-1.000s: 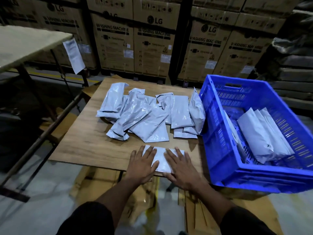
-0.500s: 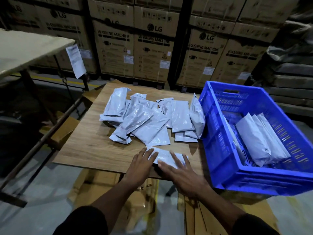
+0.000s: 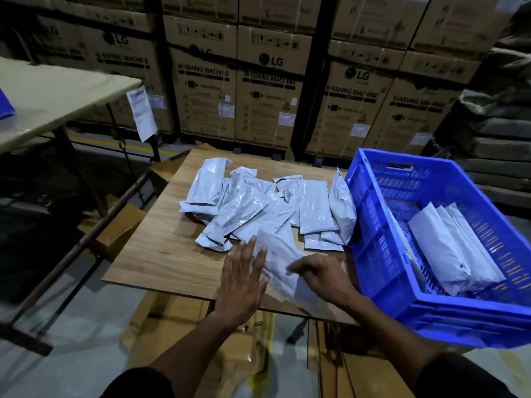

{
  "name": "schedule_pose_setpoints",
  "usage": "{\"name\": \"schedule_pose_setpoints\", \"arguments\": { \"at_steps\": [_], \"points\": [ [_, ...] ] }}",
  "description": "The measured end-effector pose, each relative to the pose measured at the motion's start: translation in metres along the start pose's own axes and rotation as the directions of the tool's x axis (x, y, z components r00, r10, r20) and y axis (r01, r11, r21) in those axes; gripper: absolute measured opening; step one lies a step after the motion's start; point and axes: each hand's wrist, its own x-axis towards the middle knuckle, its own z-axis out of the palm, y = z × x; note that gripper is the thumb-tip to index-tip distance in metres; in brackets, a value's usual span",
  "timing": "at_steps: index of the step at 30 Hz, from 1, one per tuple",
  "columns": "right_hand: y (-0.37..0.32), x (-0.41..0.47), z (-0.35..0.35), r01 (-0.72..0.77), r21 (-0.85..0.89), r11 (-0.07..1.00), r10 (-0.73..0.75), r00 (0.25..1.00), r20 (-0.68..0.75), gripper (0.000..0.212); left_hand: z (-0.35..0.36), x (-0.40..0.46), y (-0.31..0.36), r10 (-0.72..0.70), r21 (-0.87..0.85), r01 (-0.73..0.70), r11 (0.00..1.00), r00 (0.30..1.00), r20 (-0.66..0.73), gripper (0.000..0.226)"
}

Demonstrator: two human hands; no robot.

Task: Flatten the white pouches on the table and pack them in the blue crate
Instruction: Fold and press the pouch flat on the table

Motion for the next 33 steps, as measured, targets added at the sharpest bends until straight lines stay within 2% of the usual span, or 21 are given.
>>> {"name": "schedule_pose_setpoints", "arguments": {
  "at_steps": [1, 3, 5, 7, 9, 10, 12, 16, 19, 21, 23, 26, 31, 33],
  "points": [
    [-0.003, 0.003, -0.005, -0.071, 0.081, 0.994, 0.07, 0.997, 0.017, 0.041, 0.0, -0.001, 0.0, 0.022, 0.017, -0.022, 1.0, 1.0, 0.004, 0.073],
    [-0.009, 0.009, -0.016, -0.224, 0.224, 0.948, 0.194, 0.97, 0.149, 0.033, 0.004, -0.002, -0.001, 0.047, 0.046, -0.05, 0.998, 0.996, 0.073, 0.07],
    [0.001, 0.018, -0.02, -0.301, 0.238, 0.923, 0.234, 0.933, 0.272, 0.03, 0.013, -0.004, -0.002, 0.032, 0.059, -0.044, 0.997, 0.982, 0.187, 0.067],
    [0.014, 0.026, -0.015, -0.305, 0.077, 0.949, 0.278, 0.926, 0.255, 0.031, 0.024, -0.008, -0.003, -0.005, 0.083, -0.021, 0.996, 0.952, 0.305, 0.062],
    [0.018, 0.025, 0.001, -0.242, -0.233, 0.942, 0.262, 0.963, 0.061, 0.034, 0.034, -0.015, -0.001, -0.05, 0.119, 0.006, 0.993, 0.927, 0.373, 0.06],
    [0.016, 0.019, 0.013, -0.226, -0.304, 0.925, 0.234, 0.972, -0.011, 0.041, 0.035, -0.017, 0.001, -0.063, 0.129, 0.014, 0.992, 0.921, 0.385, 0.059],
    [0.018, 0.007, 0.045, -0.19, -0.34, 0.921, 0.211, 0.977, 0.027, 0.051, 0.032, -0.018, 0.007, -0.06, 0.12, 0.018, 0.993, 0.931, 0.36, 0.054],
    [0.028, -0.001, 0.068, -0.036, -0.513, 0.858, 0.212, 0.934, 0.288, 0.061, 0.023, -0.009, 0.011, 0.039, 0.095, -0.056, 0.994, 0.984, 0.175, 0.039],
    [0.035, -0.001, 0.053, 0.079, -0.445, 0.892, 0.122, 0.906, 0.405, 0.071, 0.025, -0.001, 0.009, 0.068, 0.106, -0.09, 0.99, 0.977, 0.202, 0.044],
    [0.037, -0.004, 0.053, 0.07, -0.362, 0.93, 0.083, 0.917, 0.39, 0.069, 0.03, 0.001, 0.013, 0.051, 0.122, -0.091, 0.988, 0.954, 0.296, 0.053],
    [0.035, -0.009, 0.059, 0.026, -0.379, 0.925, 0.11, 0.937, 0.332, 0.071, 0.036, 0.001, 0.017, 0.0, 0.117, -0.047, 0.992, 0.93, 0.369, 0.058],
    [0.033, -0.016, 0.071, -0.019, -0.457, 0.889, 0.179, 0.934, 0.31, 0.085, 0.042, -0.003, 0.017, -0.036, 0.117, -0.008, 0.993, 0.93, 0.366, 0.059],
    [0.036, -0.024, 0.083, -0.074, -0.501, 0.862, 0.215, 0.949, 0.23, 0.062, 0.041, -0.006, 0.016, -0.025, 0.135, -0.021, 0.991, 0.943, 0.331, 0.059],
    [0.037, -0.025, 0.086, -0.069, -0.503, 0.861, 0.21, 0.951, 0.228, 0.06, 0.044, -0.007, 0.016, -0.029, 0.135, -0.016, 0.991, 0.945, 0.327, 0.059]
  ]
}}
